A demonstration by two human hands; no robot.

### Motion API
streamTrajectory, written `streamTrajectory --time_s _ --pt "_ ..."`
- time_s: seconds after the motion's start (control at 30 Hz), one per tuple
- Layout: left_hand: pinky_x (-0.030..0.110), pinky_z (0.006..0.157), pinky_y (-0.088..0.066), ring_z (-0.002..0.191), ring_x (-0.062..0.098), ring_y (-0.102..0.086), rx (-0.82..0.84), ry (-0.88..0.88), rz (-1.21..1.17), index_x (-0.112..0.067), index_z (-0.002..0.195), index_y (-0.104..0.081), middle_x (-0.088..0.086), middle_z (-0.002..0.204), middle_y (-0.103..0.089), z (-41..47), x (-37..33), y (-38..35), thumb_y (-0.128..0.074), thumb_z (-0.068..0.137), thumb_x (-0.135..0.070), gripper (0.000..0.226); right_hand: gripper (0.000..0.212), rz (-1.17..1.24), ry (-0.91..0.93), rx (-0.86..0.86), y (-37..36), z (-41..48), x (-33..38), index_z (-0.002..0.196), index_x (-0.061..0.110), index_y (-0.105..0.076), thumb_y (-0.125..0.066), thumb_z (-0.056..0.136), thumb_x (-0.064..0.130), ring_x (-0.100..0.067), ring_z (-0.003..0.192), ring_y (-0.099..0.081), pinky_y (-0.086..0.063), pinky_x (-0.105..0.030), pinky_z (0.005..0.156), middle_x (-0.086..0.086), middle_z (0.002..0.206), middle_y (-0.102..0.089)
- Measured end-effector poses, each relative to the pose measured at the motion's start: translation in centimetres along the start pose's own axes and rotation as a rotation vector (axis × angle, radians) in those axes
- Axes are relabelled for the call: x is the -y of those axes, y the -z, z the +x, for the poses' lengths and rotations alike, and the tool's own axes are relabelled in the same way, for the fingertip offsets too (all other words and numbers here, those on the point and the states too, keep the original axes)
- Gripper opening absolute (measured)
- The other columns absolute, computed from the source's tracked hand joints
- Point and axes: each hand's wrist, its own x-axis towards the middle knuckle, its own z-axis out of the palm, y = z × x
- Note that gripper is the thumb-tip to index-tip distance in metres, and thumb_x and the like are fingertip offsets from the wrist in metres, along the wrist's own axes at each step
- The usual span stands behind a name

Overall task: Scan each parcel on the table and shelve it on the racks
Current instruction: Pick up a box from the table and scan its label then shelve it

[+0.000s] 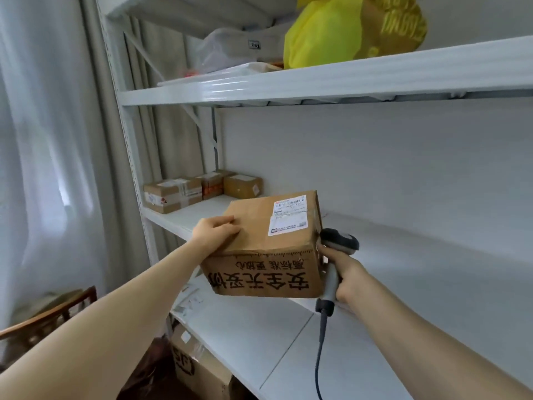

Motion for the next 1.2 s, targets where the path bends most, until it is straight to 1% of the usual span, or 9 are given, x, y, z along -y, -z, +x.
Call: streamTrajectory --time_s 0.1,0.2,0.47,0.63,0.7,0.83,1.0,1.13,1.2 --pt "0.027 0.096 -0.042 0.116 0.019 -0.053 -0.056 0.027 0.039 -0.031 0.128 -0.061 -0.001 0.135 -0.056 4.0 1.4 0.5 -0.066 0.088 -0.038 0.041 0.070 -0.045 -0.050 0.034 -2.3 4.1 0.3 0.111 0.011 -0.067 -0.092 0.051 0.037 -0.043 0.092 -0.069 -0.049 -0.065 0.084 -0.018 0.100 -0.073" --pt "0.025 0.091 -0.042 0.112 0.017 -0.054 -0.077 0.042 0.111 -0.030 0.128 -0.061 0.000 0.134 -0.057 7.5 2.6 0.7 -0.063 0.089 -0.040 0.040 0.109 -0.103 -0.062 0.018 -3.9 8.7 -0.2 0.111 0.011 -0.067 -0.097 0.011 0.042 -0.042 0.092 -0.069 -0.051 -0.063 0.085 -0.017 0.099 -0.073" --pt "0.028 0.089 -0.044 0.112 0.020 -0.055 -0.049 0.034 0.289 -0.031 0.126 -0.062 0.000 0.131 -0.059 14.9 4.4 0.0 -0.057 0.092 -0.042 0.036 0.109 -0.074 -0.129 -0.005 -6.8 15.0 -0.9 0.107 0.008 -0.069 -0.095 0.004 0.034 -0.045 0.086 -0.069 -0.050 -0.066 0.081 -0.021 0.095 -0.073" --pt "0.028 0.084 -0.045 0.101 0.016 -0.053 -0.036 -0.018 0.369 -0.032 0.125 -0.063 0.003 0.132 -0.057 18.3 5.1 -0.1 -0.054 0.093 -0.041 0.034 0.059 -0.085 -0.120 -0.076 -9.3 15.4 -0.3 0.108 0.005 -0.069 -0.090 0.057 0.025 -0.042 0.088 -0.070 -0.053 -0.063 0.082 -0.021 0.096 -0.073" --pt "0.030 0.089 -0.044 0.113 0.020 -0.052 -0.043 -0.037 0.405 -0.033 0.126 -0.061 0.006 0.142 -0.045 19.3 5.5 0.0 -0.053 0.093 -0.042 0.036 0.048 -0.097 -0.113 -0.095 -10.0 15.8 -0.1 0.107 0.004 -0.069 -0.085 0.066 0.022 -0.041 0.090 -0.070 -0.053 -0.060 0.083 -0.021 0.098 -0.072" --pt "0.033 0.098 -0.040 0.130 0.023 -0.044 -0.038 -0.068 0.470 -0.032 0.132 -0.056 0.005 0.154 -0.024 20.3 5.8 -0.2 -0.050 0.094 -0.042 0.040 0.050 -0.078 -0.123 -0.120 -10.9 16.7 -0.1 0.108 0.005 -0.068 -0.086 0.065 0.024 -0.040 0.088 -0.070 -0.054 -0.059 0.082 -0.020 0.097 -0.072" --pt "0.039 0.109 -0.028 0.134 0.021 -0.036 -0.047 -0.337 0.828 -0.040 0.130 -0.057 -0.001 0.148 -0.041 20.1 5.0 -1.3 -0.041 0.097 -0.051 0.039 0.046 -0.071 -0.132 -0.154 -10.7 17.9 -0.4 0.106 0.006 -0.069 -0.084 0.069 0.029 -0.037 0.084 -0.071 -0.056 -0.054 0.082 -0.017 0.094 -0.073" --pt "0.041 0.110 -0.028 0.135 0.017 -0.034 0.266 -0.669 0.875 -0.039 0.146 -0.035 -0.008 0.149 -0.038 17.2 3.5 -4.5 -0.045 0.083 -0.074 0.073 0.041 -0.055 -0.124 -0.126 -10.6 18.3 -0.2 0.104 0.009 -0.070 -0.080 0.074 0.035 -0.037 0.086 -0.070 -0.056 -0.048 0.080 -0.018 0.092 -0.074" --pt "0.040 0.108 -0.030 0.135 0.019 -0.031 0.364 -0.799 1.073 -0.038 0.150 -0.021 -0.008 0.153 -0.030 16.6 3.6 -5.9 -0.059 0.083 -0.062 0.081 0.039 -0.052 -0.133 -0.095 -10.7 18.4 0.0 0.105 0.009 -0.071 -0.079 0.076 0.034 -0.035 0.085 -0.069 -0.057 -0.043 0.073 -0.018 0.095 -0.073"
